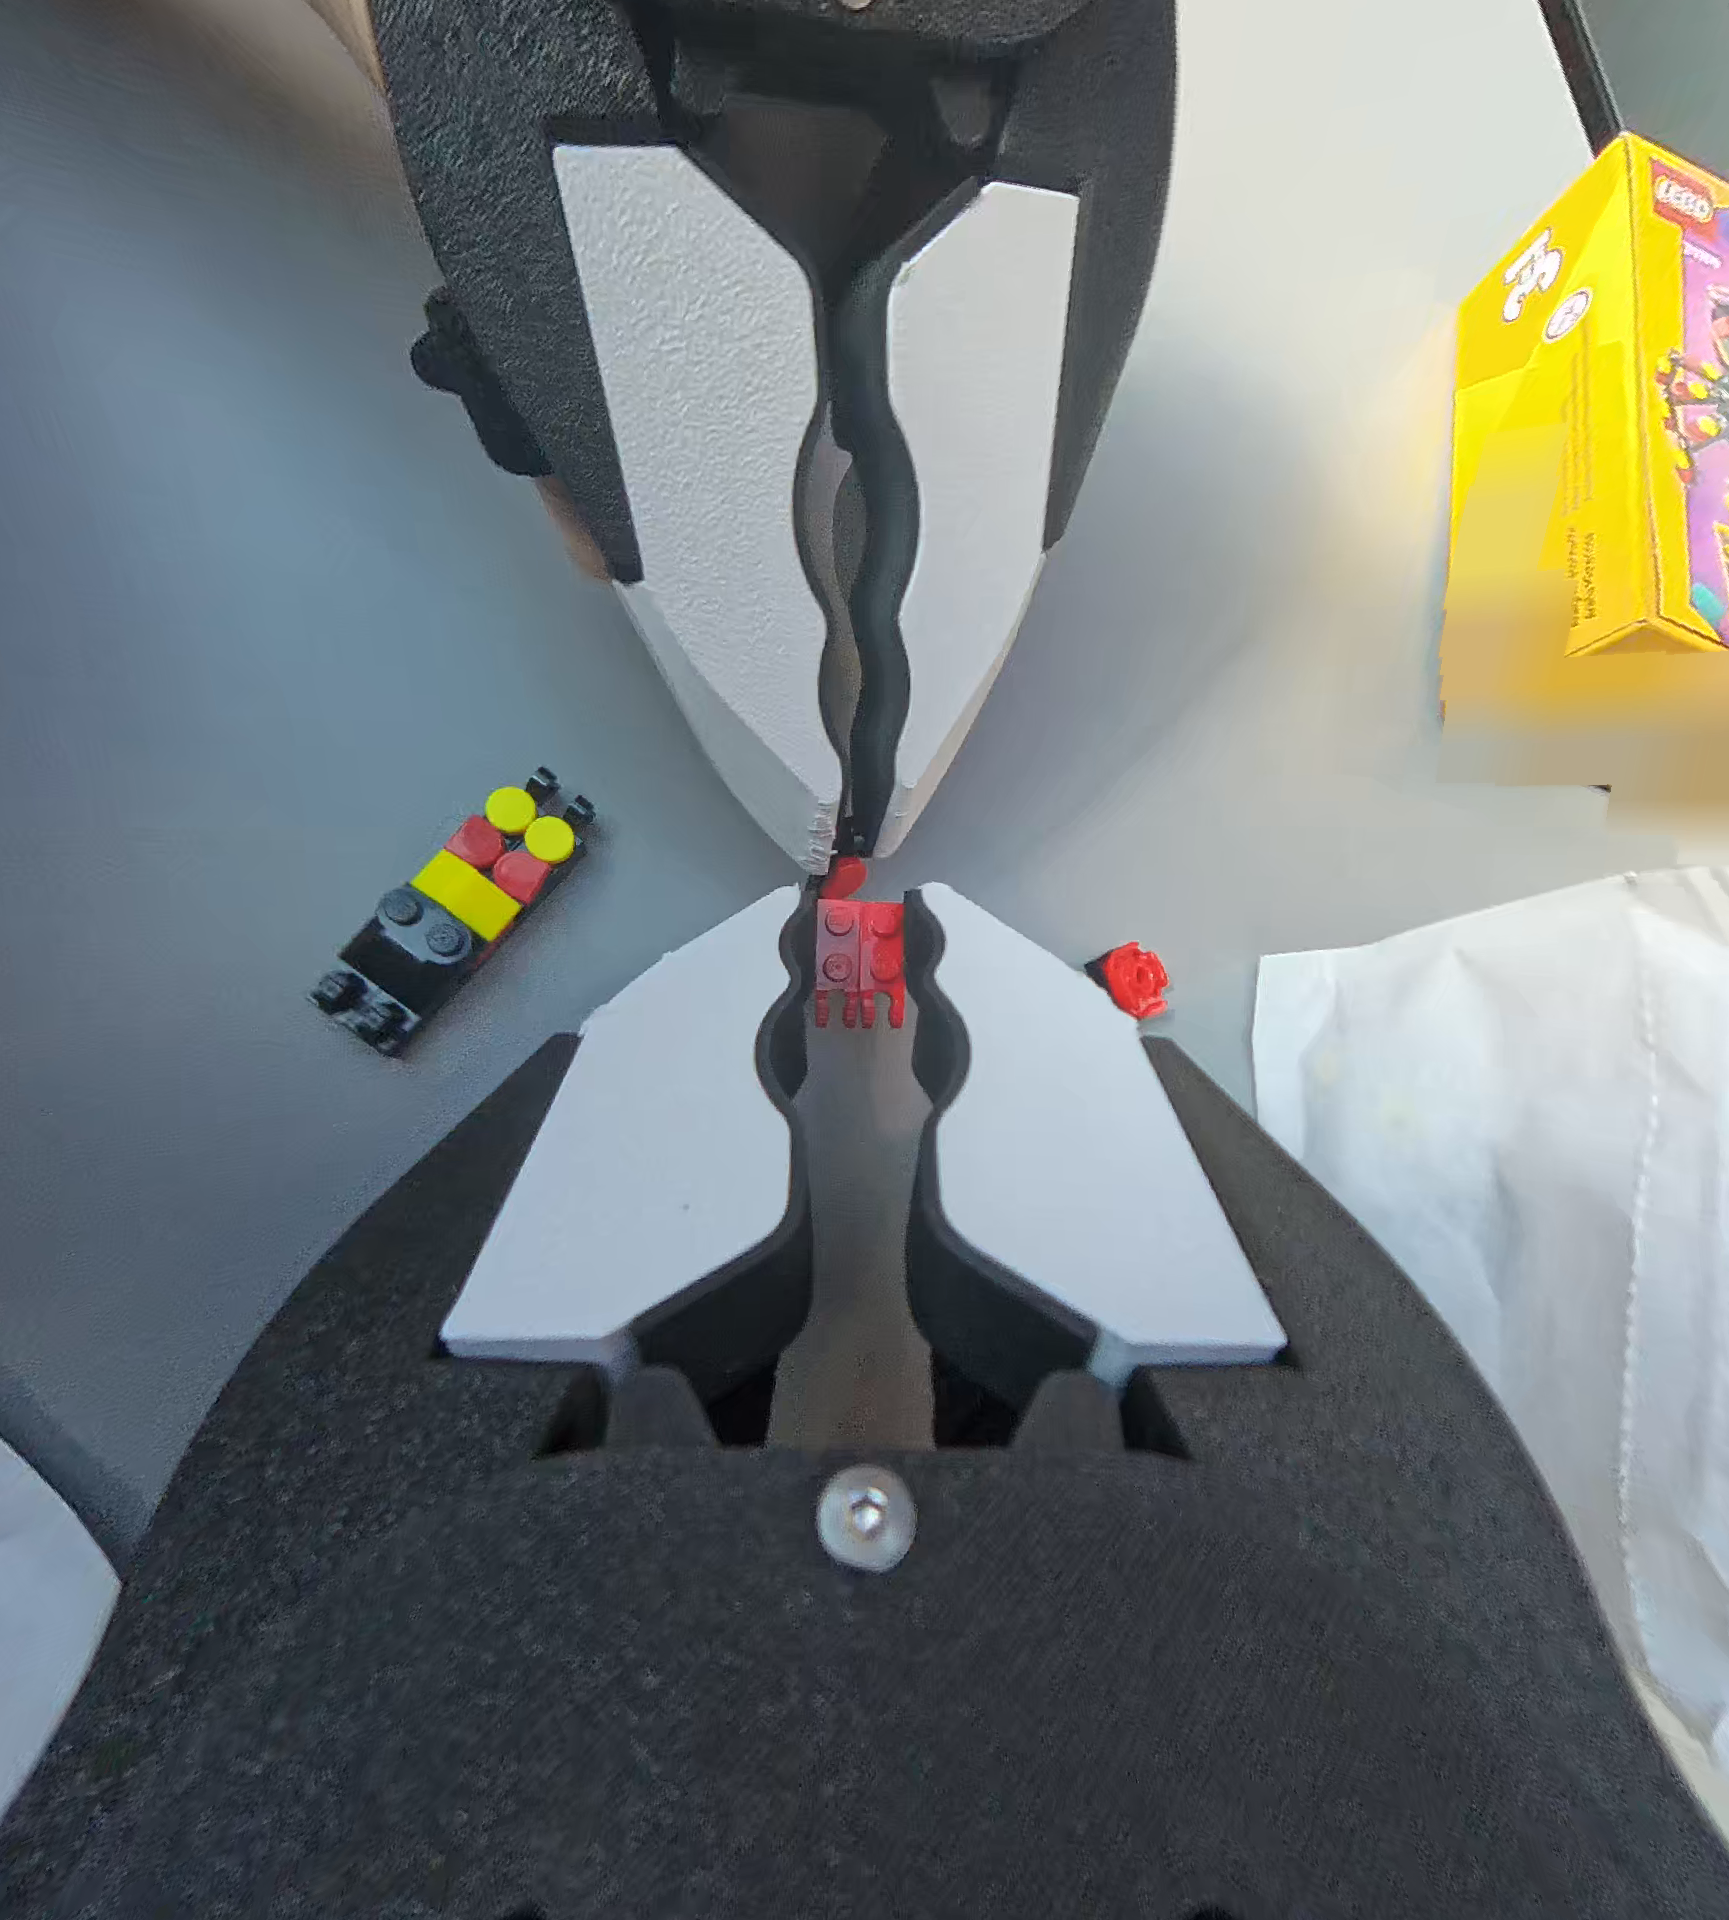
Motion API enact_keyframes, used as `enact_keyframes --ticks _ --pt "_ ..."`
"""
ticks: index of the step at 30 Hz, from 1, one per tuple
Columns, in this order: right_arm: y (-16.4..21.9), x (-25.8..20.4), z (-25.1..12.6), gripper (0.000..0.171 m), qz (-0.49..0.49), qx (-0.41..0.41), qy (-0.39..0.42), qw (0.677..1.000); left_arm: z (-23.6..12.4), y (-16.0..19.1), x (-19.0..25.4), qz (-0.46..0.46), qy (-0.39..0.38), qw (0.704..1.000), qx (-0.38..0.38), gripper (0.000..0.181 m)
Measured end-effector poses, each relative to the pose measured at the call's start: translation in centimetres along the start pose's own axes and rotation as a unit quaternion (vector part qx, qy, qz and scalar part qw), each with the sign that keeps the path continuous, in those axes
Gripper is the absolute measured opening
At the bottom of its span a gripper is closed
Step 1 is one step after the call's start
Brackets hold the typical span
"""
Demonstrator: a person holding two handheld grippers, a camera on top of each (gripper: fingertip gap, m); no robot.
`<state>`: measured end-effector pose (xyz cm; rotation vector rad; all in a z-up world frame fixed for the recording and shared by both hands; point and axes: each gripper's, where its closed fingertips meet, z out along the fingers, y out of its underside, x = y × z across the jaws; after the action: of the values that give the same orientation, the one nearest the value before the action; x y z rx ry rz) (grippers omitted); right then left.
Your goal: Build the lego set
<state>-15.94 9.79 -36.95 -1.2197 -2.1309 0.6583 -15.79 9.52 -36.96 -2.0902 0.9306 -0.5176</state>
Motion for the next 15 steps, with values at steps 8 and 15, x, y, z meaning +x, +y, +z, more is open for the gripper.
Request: enact_keyframes --ticks 8,15 --pt "0.66 0.16 0.56 0.015 -0.041 0.0 0.011 0.999 0.05 -0.07 -0.06 -0.013 0.014 1.0 0.0 0.006" --pt "0.16 -0.06 0.44 0.014 -0.066 0.014 0.015 0.998 0.3 -0.24 -0.05 -0.012 0.034 0.999 -0.006 0.006"
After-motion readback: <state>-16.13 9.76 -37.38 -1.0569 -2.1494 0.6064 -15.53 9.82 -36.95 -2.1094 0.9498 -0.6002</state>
